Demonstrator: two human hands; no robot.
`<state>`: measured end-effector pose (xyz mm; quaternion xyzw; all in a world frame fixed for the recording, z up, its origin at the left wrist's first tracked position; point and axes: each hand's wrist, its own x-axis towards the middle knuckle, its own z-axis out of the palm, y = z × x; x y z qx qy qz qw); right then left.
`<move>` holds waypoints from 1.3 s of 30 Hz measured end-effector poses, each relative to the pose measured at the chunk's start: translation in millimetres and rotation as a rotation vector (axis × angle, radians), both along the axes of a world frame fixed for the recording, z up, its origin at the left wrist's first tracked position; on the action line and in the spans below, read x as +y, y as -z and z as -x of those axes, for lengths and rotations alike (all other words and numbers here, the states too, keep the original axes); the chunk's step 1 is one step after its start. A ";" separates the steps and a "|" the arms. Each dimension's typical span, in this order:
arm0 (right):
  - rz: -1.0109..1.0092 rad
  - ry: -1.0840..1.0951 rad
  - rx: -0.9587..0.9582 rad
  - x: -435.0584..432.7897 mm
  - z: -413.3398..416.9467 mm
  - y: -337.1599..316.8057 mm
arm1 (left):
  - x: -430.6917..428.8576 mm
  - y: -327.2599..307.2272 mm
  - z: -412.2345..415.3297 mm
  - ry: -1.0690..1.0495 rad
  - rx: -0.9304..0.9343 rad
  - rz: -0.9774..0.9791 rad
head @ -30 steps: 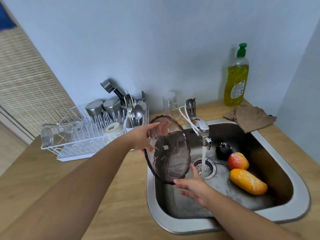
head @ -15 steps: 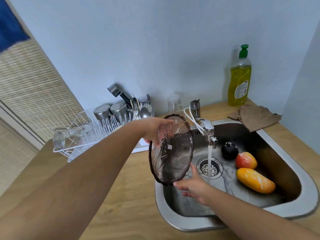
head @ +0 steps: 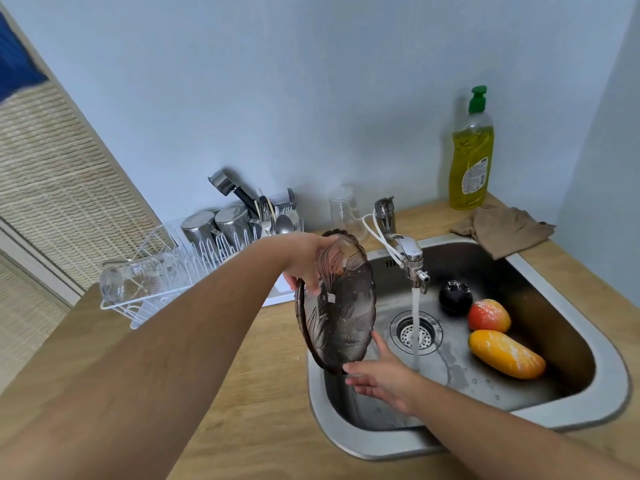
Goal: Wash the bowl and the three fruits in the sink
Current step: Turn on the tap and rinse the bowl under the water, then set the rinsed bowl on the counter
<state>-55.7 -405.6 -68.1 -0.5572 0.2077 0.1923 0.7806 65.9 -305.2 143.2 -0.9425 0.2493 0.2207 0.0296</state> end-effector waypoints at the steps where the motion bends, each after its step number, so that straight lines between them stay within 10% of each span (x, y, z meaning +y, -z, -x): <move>1: -0.003 -0.004 0.003 -0.1 0.2 0.0 | -2.6 -0.1 0.6 -0.001 0.006 -0.011; 9: 0.022 0.088 0.011 -4.5 2.2 -1.6 | -0.5 -1.7 5.9 -0.032 0.020 0.027; 15: 0.483 0.390 -0.170 -5.8 -9.2 -8.2 | 68.8 17.2 25.2 -0.238 -0.003 0.312; 26: 0.756 -0.041 -0.558 67.8 -41.6 -40.4 | 224.1 117.4 120.6 -0.881 -0.125 0.916; 39: 0.801 -0.235 -0.561 98.7 -82.1 -29.2 | 242.0 169.3 120.9 -1.139 -0.182 0.778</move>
